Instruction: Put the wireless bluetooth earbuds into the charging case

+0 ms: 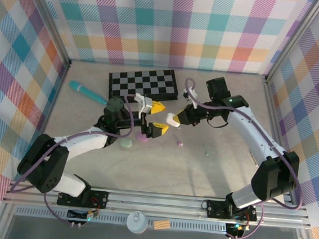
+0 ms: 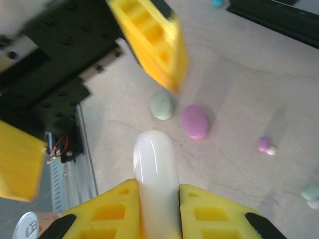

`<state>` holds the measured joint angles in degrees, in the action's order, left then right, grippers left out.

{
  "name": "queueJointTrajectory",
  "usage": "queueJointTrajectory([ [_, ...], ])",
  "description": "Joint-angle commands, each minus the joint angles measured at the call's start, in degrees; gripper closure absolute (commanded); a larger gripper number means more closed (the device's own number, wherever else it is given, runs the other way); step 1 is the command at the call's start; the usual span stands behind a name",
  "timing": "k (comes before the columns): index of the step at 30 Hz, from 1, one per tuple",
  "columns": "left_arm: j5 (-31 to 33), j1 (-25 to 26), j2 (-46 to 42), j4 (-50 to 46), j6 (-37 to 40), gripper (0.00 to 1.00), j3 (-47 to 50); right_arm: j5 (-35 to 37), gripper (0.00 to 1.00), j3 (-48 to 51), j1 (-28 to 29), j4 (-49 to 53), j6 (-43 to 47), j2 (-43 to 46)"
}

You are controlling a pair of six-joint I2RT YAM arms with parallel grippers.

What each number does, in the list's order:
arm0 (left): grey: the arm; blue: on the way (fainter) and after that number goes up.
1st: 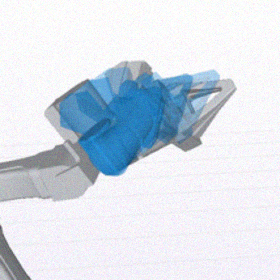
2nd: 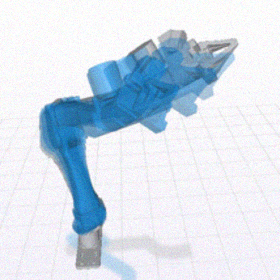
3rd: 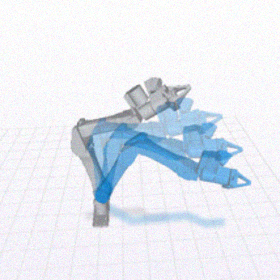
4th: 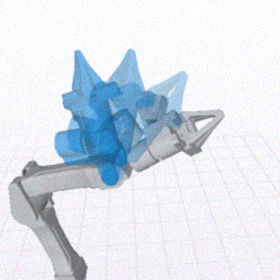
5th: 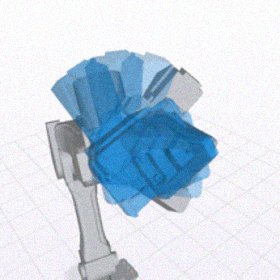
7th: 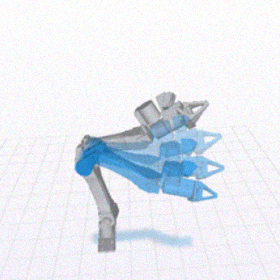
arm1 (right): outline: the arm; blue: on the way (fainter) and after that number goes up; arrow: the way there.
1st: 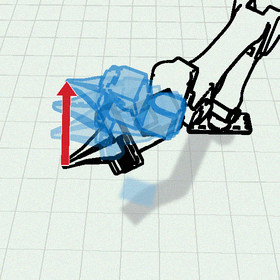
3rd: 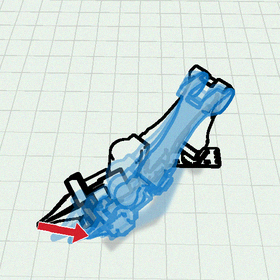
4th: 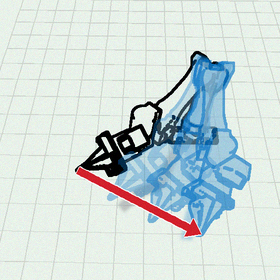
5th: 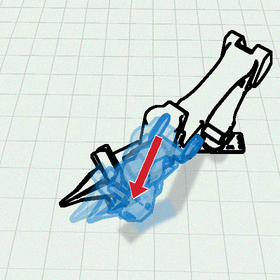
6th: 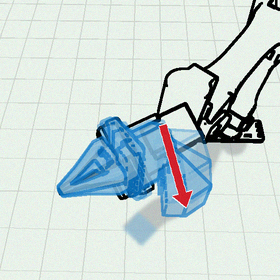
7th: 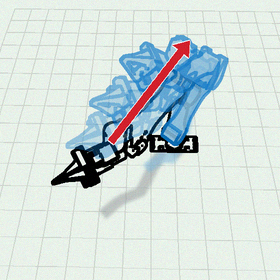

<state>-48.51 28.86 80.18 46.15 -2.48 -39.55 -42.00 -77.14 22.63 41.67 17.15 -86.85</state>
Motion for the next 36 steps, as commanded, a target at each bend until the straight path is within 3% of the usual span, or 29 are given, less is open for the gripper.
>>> queueJointTrajectory([
  [1, 6.9, -0.7, -4.2, -3.7, 5.5, 0.0, 1.5, 2.6, 0.82, 1.5, -3.0, -4.4, -5.1, -1.2],
  [5, 13.5, 1.9, -6.0, -22.1, 19.4, 0.0, -0.7, 7.3, 0.82, 2.4, -7.3, -9.3, -13.2, -5.9],
  [9, 17.4, 4.3, -5.8, -30.7, 25.3, 0.0, -1.7, 11.4, 0.83, 1.4, -10.8, -14.2, -20.8, -12.8],
  [18, 21.6, 6.0, -6.5, -31.6, 25.1, 0.0, -0.7, 13.1, 0.81, -7.1, -12.9, -18.0, -27.9, -28.9],
  [24, 24.0, 6.3, -8.8, -32.6, 23.9, 0.0, 0.8, 13.4, 0.8, -10.7, -13.5, -16.1, -28.0, -34.9],
  [28, 27.1, 6.3, -9.7, -33.6, 21.7, 0.0, 1.2, 15.1, 0.7, -9.5, -13.7, -17.3, -28.0, -34.9],
  [31, 32.8, 6.3, -11.0, -33.5, 18.1, 0.0, 2.0, 17.1, 0.66, -8.7, -13.9, -17.3, -27.7, -34.0],
  [36, 41.9, 6.1, -12.6, -36.6, 12.3, 0.0, 2.2, 22.1, 0.47, -4.6, -14.0, -19.4, -25.1, -27.0],
])
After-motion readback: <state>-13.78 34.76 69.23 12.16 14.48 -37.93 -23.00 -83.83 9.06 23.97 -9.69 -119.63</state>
